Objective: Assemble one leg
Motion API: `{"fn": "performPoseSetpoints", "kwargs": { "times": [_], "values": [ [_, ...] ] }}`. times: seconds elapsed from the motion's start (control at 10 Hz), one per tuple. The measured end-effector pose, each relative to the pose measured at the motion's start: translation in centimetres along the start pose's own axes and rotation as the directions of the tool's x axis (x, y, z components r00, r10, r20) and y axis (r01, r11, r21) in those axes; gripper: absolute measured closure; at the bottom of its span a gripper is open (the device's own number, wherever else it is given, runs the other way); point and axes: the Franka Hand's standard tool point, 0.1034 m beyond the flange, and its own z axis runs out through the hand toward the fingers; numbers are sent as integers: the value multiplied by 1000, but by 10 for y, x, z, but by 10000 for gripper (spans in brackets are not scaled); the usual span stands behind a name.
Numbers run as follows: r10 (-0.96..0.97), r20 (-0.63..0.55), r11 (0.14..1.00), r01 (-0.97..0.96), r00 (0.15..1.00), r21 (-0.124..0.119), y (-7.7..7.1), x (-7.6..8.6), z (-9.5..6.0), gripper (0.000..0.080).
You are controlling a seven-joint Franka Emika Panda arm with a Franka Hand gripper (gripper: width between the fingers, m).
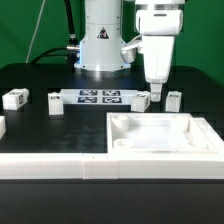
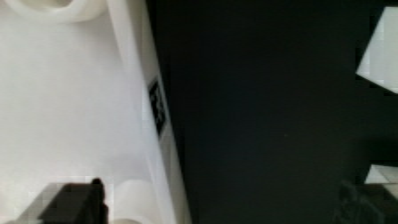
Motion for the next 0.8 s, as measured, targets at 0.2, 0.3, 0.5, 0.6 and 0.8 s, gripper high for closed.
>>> {"fn": "performPoseSetpoints", "kwargs": {
  "times": [0.2, 0.3, 0.5, 0.6, 0.8],
  "values": [
    [20, 0, 1000, -20, 1000, 3, -1, -1, 1, 150],
    [103, 0, 995, -103, 995, 3, -1, 0, 1, 150],
    [270, -2, 963, -270, 963, 6, -1, 0, 2, 150],
    [364, -3, 931, -364, 931, 7, -1, 1, 2, 150],
    [635, -29, 773, -635, 772, 11, -17, 7, 4, 150]
  ]
}}
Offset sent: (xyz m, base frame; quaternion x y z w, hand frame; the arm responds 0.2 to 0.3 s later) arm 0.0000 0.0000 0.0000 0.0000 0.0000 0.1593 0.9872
